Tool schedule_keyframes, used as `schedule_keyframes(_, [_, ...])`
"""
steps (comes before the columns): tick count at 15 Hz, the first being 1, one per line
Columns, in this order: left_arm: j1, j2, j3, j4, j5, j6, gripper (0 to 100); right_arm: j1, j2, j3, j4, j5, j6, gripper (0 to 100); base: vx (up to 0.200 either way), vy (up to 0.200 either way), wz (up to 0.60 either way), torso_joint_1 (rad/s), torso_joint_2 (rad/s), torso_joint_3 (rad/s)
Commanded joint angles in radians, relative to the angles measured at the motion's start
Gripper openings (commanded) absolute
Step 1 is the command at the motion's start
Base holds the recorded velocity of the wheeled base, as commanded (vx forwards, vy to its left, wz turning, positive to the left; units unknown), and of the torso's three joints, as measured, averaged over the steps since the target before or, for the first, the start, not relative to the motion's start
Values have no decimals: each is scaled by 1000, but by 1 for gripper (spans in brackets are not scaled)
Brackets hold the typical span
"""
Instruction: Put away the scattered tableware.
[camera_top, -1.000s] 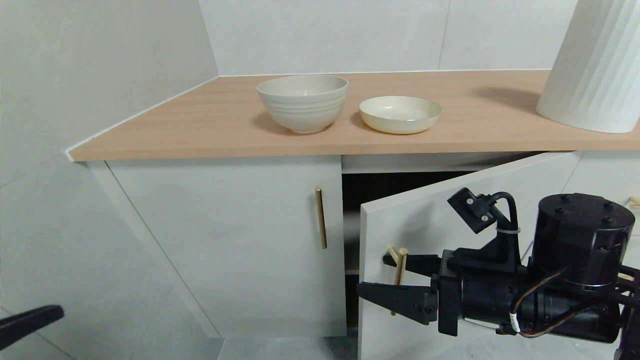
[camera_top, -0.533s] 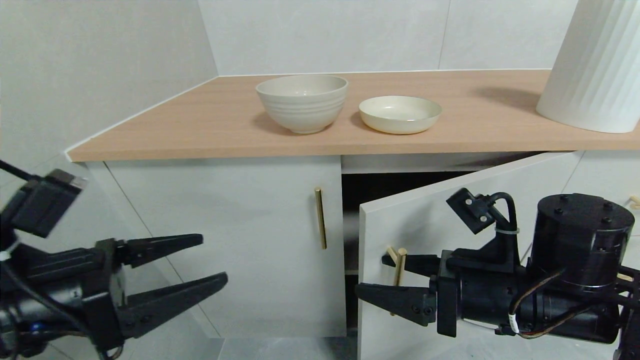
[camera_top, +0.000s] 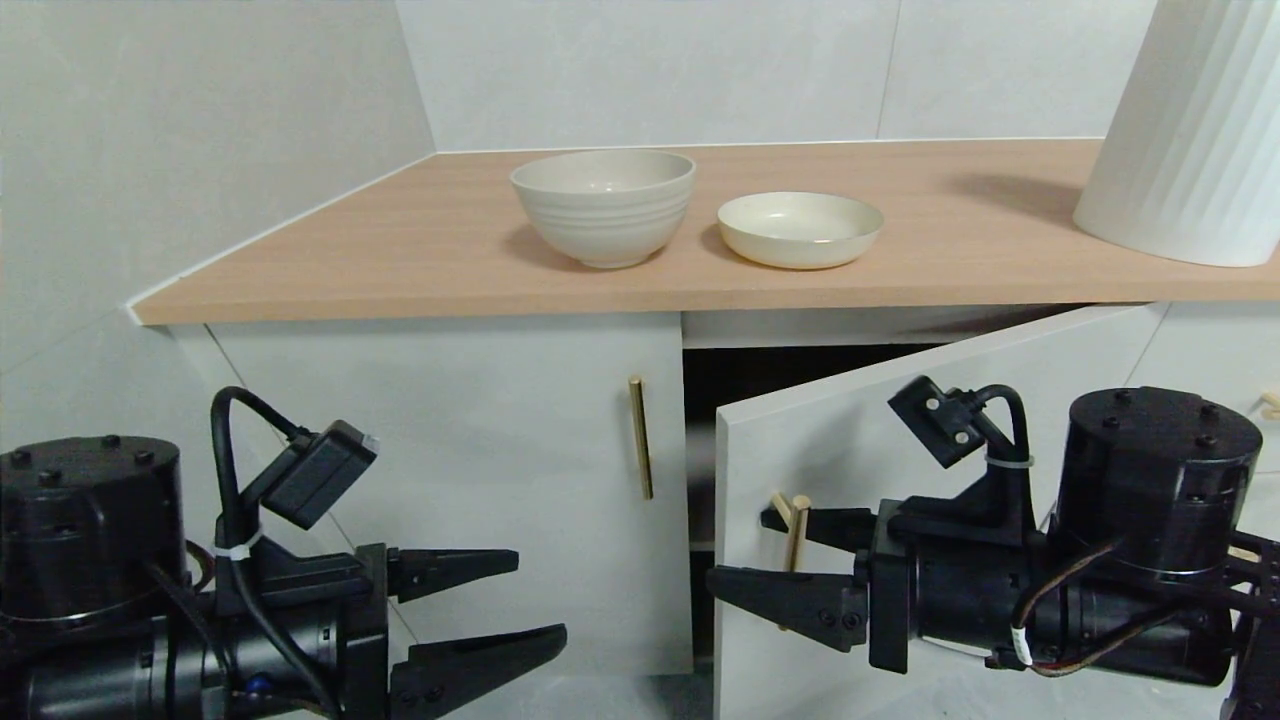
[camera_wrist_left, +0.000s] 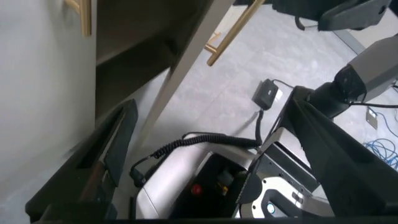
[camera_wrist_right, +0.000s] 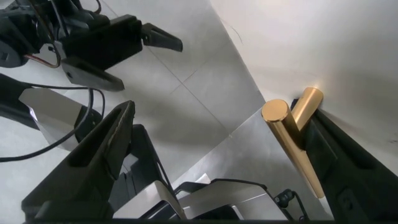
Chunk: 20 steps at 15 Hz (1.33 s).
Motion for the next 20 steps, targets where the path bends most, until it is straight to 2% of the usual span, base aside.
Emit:
schedule_keyframes(1, [-1,7,1,1,0,0,100,0,10,-1,2,2,0,100,0,0,0,0,0,0])
schedule_keyframes(6, [-15,4,2,1,3,-3,100,0,8,-2,2,2,0,100,0,0,0,0,0,0])
schedule_keyframes(7, [-15,4,2,-1,3,-3,0,0,8,-2,2,2,0,100,0,0,0,0,0,0])
schedule_keyframes(10, [-16,7,-16,-10,3,-36,0,2,8,-2,2,2,0,100,0,0,0,0,0,0])
schedule_keyframes(14, [-15,13,-50,-38,3,-52,0,0,2,-2,2,2,0,100,0,0,0,0,0,0])
schedule_keyframes(16, [-16,73,-90,-42,0,-68,0,0,4,-2,2,-1,0,100,0,0,0,0,0,0])
schedule_keyframes(17, [-18,136,-122,-55,-1,-65,0,0,2,-2,2,-9,-3,100,0,0,0,0,0,0])
schedule_keyframes(18, [-18,182,-137,-93,-1,-66,0,0,-3,-2,2,-7,-3,100,0,0,0,0,0,0])
schedule_keyframes(20, [-21,324,-190,-296,2,-91,0,0,-12,-1,2,-6,-3,100,0,0,0,0,0,0])
